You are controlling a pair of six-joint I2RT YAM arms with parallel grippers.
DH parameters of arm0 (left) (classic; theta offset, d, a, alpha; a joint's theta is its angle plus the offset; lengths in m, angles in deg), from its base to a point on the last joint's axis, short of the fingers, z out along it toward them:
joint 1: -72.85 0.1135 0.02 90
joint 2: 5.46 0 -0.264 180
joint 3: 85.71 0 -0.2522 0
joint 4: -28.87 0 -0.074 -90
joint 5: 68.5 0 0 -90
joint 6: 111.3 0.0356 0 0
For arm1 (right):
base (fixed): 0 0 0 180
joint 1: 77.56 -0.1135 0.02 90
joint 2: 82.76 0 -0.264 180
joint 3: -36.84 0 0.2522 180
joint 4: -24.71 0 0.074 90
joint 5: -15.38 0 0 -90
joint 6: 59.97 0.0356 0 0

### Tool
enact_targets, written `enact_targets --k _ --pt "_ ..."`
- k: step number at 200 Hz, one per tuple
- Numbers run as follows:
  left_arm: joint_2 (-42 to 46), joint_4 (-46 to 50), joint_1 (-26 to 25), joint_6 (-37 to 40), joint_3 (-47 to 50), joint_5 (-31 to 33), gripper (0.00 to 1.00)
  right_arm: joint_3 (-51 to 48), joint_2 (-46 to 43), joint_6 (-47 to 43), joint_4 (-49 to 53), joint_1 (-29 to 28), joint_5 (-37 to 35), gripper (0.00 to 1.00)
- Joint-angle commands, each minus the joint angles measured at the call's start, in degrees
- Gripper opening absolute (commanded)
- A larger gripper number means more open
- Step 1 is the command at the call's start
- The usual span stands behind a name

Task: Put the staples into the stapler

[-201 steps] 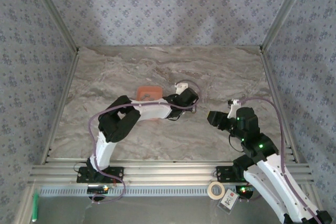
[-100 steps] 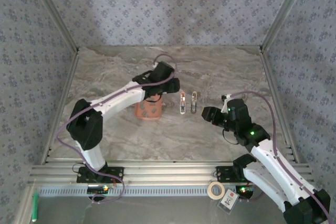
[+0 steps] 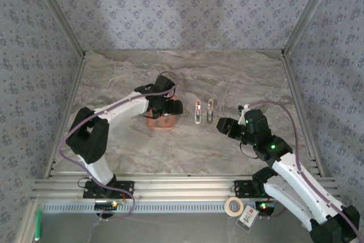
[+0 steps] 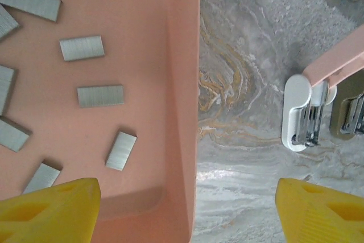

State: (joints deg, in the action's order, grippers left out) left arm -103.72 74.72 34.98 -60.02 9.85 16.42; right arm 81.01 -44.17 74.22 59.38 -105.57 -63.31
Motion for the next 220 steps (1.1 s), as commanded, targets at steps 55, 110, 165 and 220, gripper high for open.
enact_targets --k 55,110,165,220 --pt "-1.3 3.1 -2.9 3.7 0.8 -2.6 0.81 1.3 -3.2 0.9 2.7 -1.7 -1.9 0.52" --pt "-3.9 2.7 -4.7 5.2 1.2 -0.7 0.82 1.5 -3.3 0.6 3.2 -1.7 -1.7 0.52" --pt "-5.7 6.4 -6.0 7.5 -1.7 -1.8 0.81 2.8 -3.3 -0.1 3.8 -1.7 -2.2 0.52" --pt "-3.9 7.7 -9.4 5.3 -1.6 -4.7 0.81 3.2 -3.3 -0.1 5.0 -1.7 -1.6 0.52"
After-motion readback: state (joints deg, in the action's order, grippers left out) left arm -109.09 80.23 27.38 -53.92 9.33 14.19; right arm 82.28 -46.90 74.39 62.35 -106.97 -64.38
